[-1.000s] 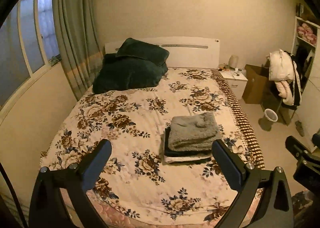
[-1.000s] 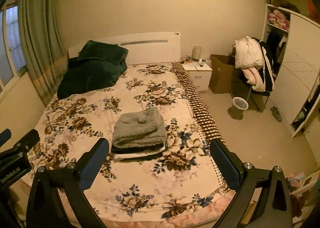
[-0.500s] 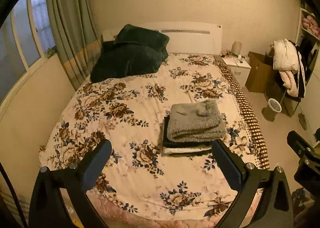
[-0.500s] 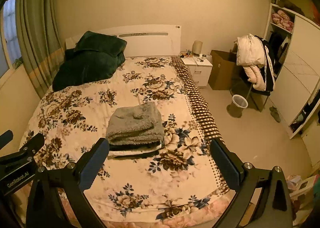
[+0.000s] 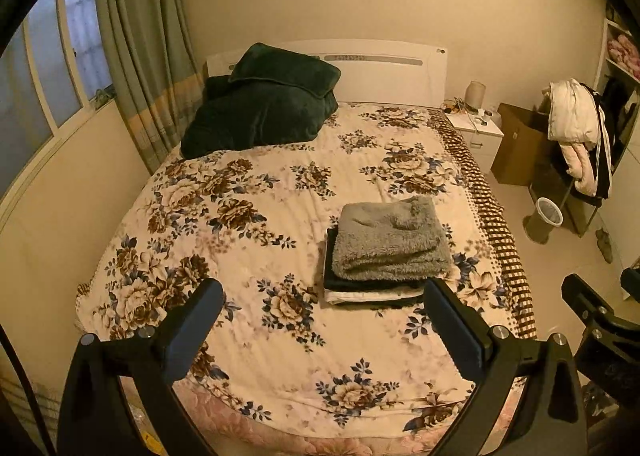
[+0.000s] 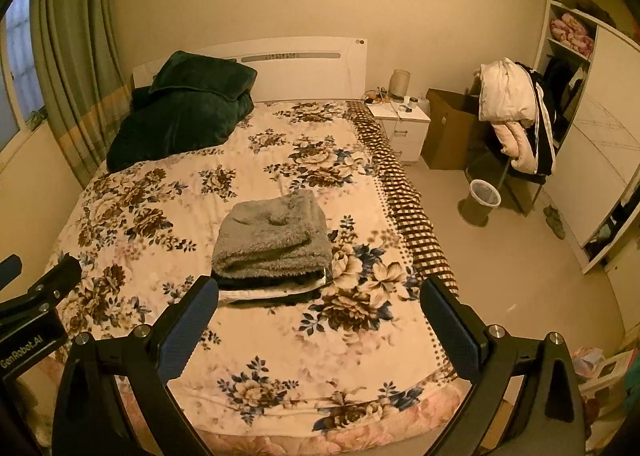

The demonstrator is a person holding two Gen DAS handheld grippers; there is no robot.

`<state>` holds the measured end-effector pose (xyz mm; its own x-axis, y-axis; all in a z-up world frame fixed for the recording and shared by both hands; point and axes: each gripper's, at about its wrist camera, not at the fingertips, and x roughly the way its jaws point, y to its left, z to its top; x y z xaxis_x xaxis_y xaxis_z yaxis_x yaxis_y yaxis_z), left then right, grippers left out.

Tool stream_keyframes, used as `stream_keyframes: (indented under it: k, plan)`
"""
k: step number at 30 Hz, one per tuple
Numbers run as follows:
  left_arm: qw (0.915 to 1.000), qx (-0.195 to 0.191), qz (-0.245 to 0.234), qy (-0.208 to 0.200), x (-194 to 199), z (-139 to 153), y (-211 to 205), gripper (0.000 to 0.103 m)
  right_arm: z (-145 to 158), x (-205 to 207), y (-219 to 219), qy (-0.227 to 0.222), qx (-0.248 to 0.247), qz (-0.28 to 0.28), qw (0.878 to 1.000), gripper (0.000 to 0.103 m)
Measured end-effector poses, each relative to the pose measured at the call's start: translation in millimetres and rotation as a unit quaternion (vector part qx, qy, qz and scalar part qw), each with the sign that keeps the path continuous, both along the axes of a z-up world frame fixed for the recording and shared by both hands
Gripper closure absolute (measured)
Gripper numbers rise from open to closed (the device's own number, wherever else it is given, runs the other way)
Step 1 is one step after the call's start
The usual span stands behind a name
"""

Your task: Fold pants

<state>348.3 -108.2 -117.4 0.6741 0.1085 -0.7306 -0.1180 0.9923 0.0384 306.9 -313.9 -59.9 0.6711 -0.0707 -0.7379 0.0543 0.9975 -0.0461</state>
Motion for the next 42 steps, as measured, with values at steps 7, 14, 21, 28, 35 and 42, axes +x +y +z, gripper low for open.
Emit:
stream_keyframes:
  k: [7, 14, 21, 28, 35, 42]
  plan:
    - [1.0, 0.001, 0.0, 0.002, -2.0, -0.2, -1.0, 0.001, -2.0, -1.7, -0.3, -0.001, 0.004, 0.0, 1.0, 0.0]
    - [0.9999, 0.003, -0.002, 0.013, -3.6, -1.3, -7.3, 0.001, -6.9, -5.4, 2.0, 0.004, 0.008, -0.001, 1.0, 0.0]
    - [0.9999, 0.007, 0.002, 0.013, -5.2, -2.1, -7.6, 0.001, -12.0, -11.9, 4.2, 0.008, 0.014, -0.001, 1.0, 0.0]
    - [0.9998, 0.003, 0.001, 0.017, -8.5, -4.5, -8.2, 0.001, -14.0, -15.8, 4.7, 0.009, 0.015, 0.0, 1.0, 0.0]
    - [0.9998, 0.001, -0.001, 0.018, -12.4, -6.3, -9.7, 0.001, -16.9, -25.0, 5.9, 0.01, 0.016, 0.003, 1.0, 0.0]
    - [0.9998, 0.002, -0.001, 0.018, -14.1, -6.9, -10.0, 0.001, -17.0, -26.1, 5.5, 0.011, 0.017, 0.005, 1.0, 0.0]
